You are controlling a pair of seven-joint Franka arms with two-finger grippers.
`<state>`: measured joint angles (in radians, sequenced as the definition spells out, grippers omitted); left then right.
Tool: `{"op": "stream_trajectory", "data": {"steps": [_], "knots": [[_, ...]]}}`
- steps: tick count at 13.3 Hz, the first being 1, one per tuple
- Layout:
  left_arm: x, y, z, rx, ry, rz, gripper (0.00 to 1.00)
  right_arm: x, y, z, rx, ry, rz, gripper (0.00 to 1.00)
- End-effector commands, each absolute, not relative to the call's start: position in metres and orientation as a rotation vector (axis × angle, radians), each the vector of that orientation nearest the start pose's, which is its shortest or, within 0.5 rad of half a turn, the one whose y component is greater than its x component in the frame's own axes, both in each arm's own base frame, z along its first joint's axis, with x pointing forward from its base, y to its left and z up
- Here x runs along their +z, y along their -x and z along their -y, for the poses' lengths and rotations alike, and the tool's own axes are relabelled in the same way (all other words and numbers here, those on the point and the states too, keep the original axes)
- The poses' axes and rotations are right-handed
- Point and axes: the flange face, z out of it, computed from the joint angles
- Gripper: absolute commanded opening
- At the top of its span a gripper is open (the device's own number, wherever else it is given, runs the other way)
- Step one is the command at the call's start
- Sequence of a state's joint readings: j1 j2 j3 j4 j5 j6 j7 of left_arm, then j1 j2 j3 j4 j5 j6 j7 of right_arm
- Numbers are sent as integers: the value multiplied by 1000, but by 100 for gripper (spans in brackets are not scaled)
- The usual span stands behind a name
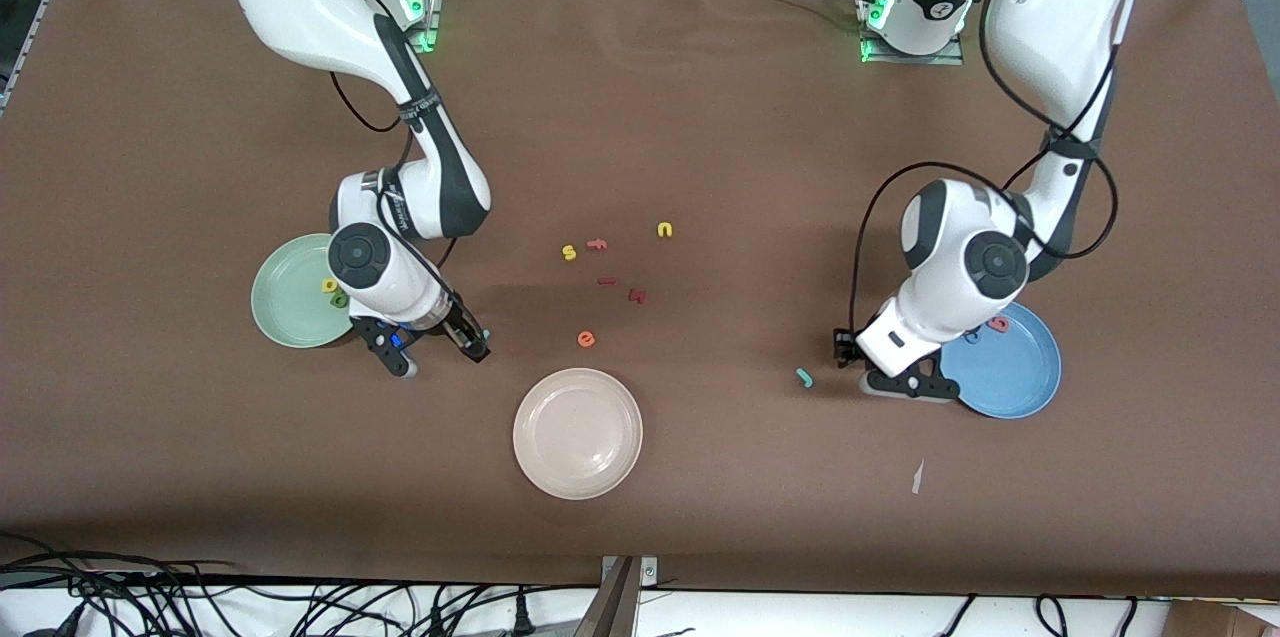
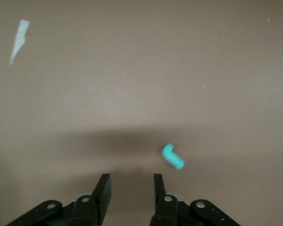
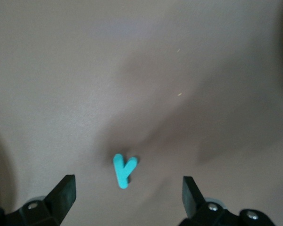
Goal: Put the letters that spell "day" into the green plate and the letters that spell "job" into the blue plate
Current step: 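Reach the right gripper to the cyan y while the left gripper reaches cyan r, then grasp the cyan y with the right gripper while the left gripper grasps r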
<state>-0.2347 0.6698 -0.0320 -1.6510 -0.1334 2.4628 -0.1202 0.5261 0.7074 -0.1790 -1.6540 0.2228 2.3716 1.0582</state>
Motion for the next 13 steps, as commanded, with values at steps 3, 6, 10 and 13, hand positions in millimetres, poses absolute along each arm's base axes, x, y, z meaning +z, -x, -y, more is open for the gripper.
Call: {"op": "stream_trajectory", "data": {"steps": [3,6,10,13], "knots": [[204,-691,209,-297,3292,72,44,184,-641,-262,58,2823,-1278,99],[185,-686,225,-319,3297,139,44,175,-640,-261,61,2832,-1275,94],[177,-683,231,-315,3295,153,45,173,-640,-259,61,2839,-1263,70],[172,-679,234,-302,3291,135,47,170,-641,-257,65,2841,-1267,47]]}}
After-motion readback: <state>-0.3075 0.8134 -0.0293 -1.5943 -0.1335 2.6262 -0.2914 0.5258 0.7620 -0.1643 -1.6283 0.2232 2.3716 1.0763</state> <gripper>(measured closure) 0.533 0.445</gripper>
